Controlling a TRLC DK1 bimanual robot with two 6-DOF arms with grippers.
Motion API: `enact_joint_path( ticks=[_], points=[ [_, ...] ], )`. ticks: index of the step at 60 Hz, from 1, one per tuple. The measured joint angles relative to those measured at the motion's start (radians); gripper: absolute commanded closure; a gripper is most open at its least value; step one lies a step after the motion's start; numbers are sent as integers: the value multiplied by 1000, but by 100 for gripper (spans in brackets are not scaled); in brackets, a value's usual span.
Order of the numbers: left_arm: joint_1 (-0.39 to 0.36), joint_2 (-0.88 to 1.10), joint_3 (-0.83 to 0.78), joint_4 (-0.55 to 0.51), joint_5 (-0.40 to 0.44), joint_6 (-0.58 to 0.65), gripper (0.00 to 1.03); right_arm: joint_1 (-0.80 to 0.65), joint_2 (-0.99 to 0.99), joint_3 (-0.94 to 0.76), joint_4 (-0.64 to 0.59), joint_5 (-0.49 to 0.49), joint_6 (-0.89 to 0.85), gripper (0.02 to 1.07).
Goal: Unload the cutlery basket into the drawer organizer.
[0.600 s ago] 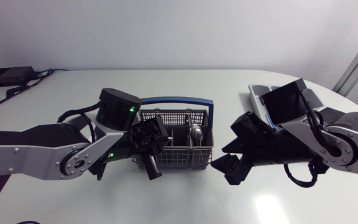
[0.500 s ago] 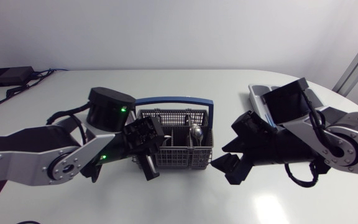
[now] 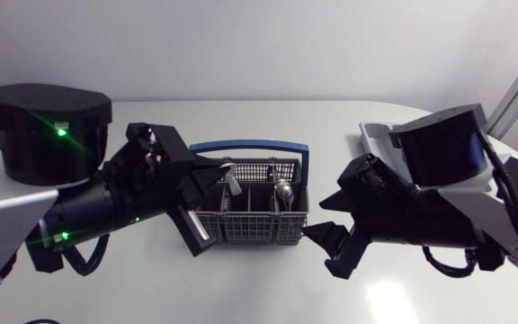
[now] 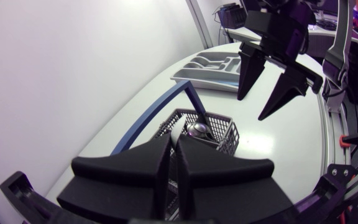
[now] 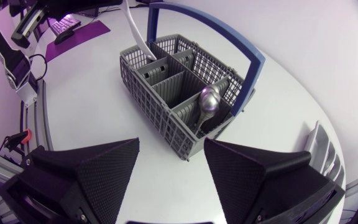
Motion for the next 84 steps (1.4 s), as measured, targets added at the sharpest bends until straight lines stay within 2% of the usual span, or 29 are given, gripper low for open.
enact_joint_path(
  ticks=[16, 25, 35, 40, 41, 45, 50, 59, 66, 72, 84],
  points=[
    [-8, 134, 199, -115, 6, -225, 100, 46, -35, 41, 12, 51, 2, 31],
    [-5, 229, 286, -166, 48, -324, 100, 60, -23, 90, 72, 90, 6, 31],
    [61, 325, 391, -267, 190, -439, 100, 116, 60, 126, 190, 161, 5, 32],
    [100, 345, 422, -284, 253, -480, 100, 123, 89, 126, 252, 188, -2, 32],
    [124, 351, 434, -290, 298, -500, 100, 126, 95, 125, 274, 201, -3, 32],
    [170, 362, 452, -292, 373, -538, 100, 133, 113, 124, 338, 234, -11, 39],
    [221, 375, 467, -292, 436, -571, 100, 146, 138, 115, 415, 262, -18, 40],
    [237, 389, 472, -295, 496, -613, 100, 152, 198, 114, 476, 292, -29, 48],
    [236, 389, 481, -298, 513, -620, 100, 152, 210, 114, 512, 316, -37, 48],
    [236, 389, 483, -298, 534, -624, 100, 152, 222, 113, 533, 320, -38, 54],
    [236, 389, 483, -298, 542, -635, 100, 170, 242, 111, 567, 343, -45, 76]
  ],
)
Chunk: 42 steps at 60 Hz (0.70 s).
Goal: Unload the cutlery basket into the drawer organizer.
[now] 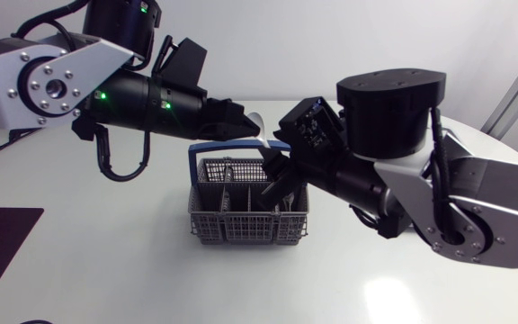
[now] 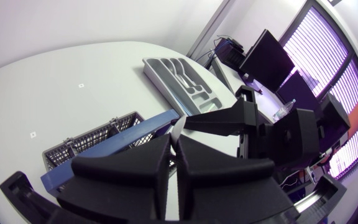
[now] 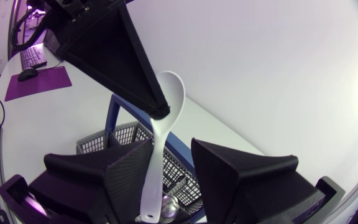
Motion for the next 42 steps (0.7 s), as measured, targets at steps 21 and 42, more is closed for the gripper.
enact_joint_path(
  ticks=[21, 42],
  points=[
    [0, 0, 0, 10, 3, -4, 98, 13, 9, 0, 5, -1, -3, 100],
    [-7, -6, 0, 7, 8, -4, 55, 13, 7, 0, -22, -24, -11, 101]
  ],
)
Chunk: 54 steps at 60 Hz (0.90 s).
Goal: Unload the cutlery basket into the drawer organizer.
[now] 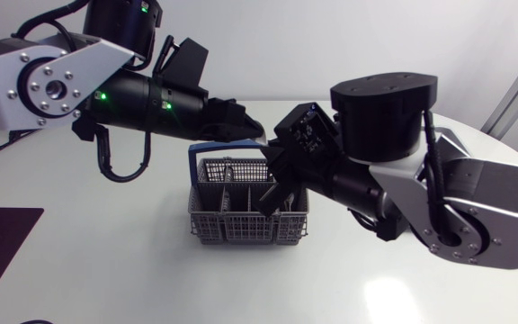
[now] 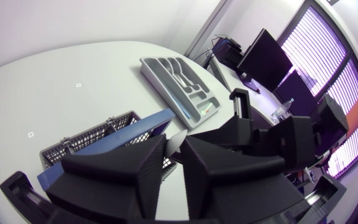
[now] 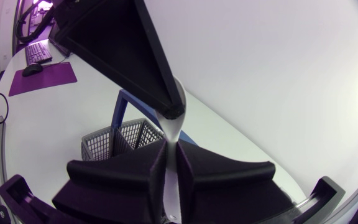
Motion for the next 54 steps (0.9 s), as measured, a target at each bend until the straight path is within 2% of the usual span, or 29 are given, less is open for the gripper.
enact_joint_path(
  ticks=[1, 4, 9, 25, 34, 40, 46, 54],
  points=[
    [0, -2, 0, 0, 0, 0, 50, 0, -1, 0, -1, -3, 0, 101],
    [0, -15, 0, 2, 3, 0, 42, -2, -10, 0, -4, -16, 0, 101],
    [9, -47, 7, 35, 2, 0, 37, -2, -35, -4, -50, -60, -5, 101],
    [65, -161, 92, 61, -63, 7, 37, -168, -208, -70, -210, -241, -12, 101],
    [61, -163, 92, -3, -126, 80, 36, -344, -320, -85, -311, -406, -45, 101],
    [22, -170, 87, -52, -187, 163, 36, -547, -387, -85, -412, -594, -109, 101],
    [-32, -181, 64, -87, -233, 221, 36, -751, -399, -85, -498, -737, -204, 101],
    [-94, -182, 30, -105, -291, 275, 36, -943, -356, -85, -595, -830, -387, 100]
  ],
)
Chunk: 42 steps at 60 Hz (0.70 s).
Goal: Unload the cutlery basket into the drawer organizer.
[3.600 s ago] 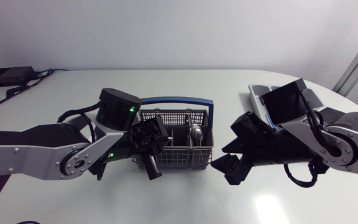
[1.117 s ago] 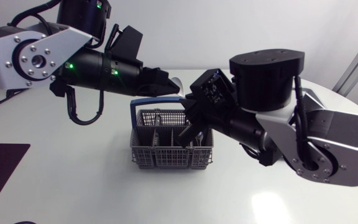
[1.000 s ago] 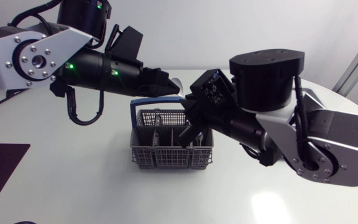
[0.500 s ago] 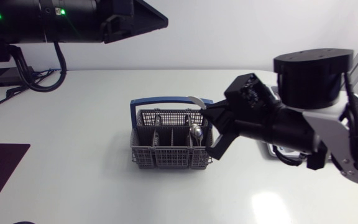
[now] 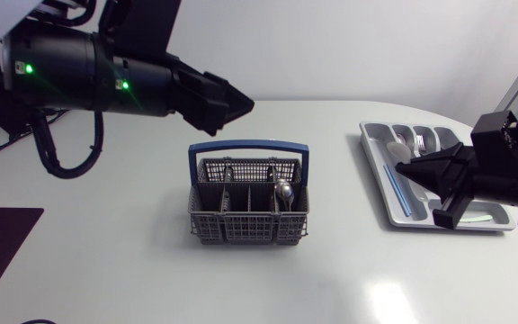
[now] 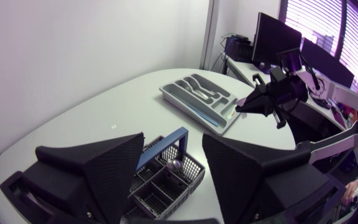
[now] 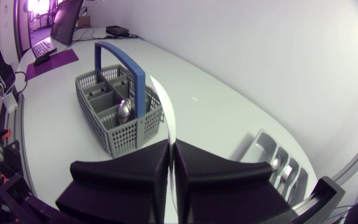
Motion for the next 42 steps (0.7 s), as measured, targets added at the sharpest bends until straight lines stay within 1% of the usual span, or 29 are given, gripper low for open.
enact_joint_path(
  ticks=[9, 11, 14, 19, 22, 26, 30, 39, 42],
  points=[
    [-68, 0, -39, -4, -70, 53, 36, -164, 121, 4, -117, -40, -243, 100],
    [-78, 2, -47, -7, -71, 63, 36, -190, 148, 9, -143, -43, -288, 100],
    [-98, 11, -64, -11, -84, 79, 36, -260, 233, 48, -221, -47, -414, 100],
    [-115, 28, -78, -16, -101, 99, 36, -332, 334, 118, -284, -38, -561, 100],
    [-126, 43, -87, -20, -108, 114, 36, -390, 429, 195, -324, -11, -681, 100],
    [-138, 58, -97, -23, -118, 124, 36, -429, 533, 289, -382, 43, -802, 99],
    [-153, 74, -109, -23, -129, 139, 36, -457, 645, 386, -435, 104, -916, 93],
    [-162, 101, -127, -23, -134, 153, 36, -477, 779, 471, -445, 218, -1039, 92],
    [-162, 106, -132, -23, -142, 158, 36, -477, 808, 482, -428, 256, -1062, 92]
  ],
)
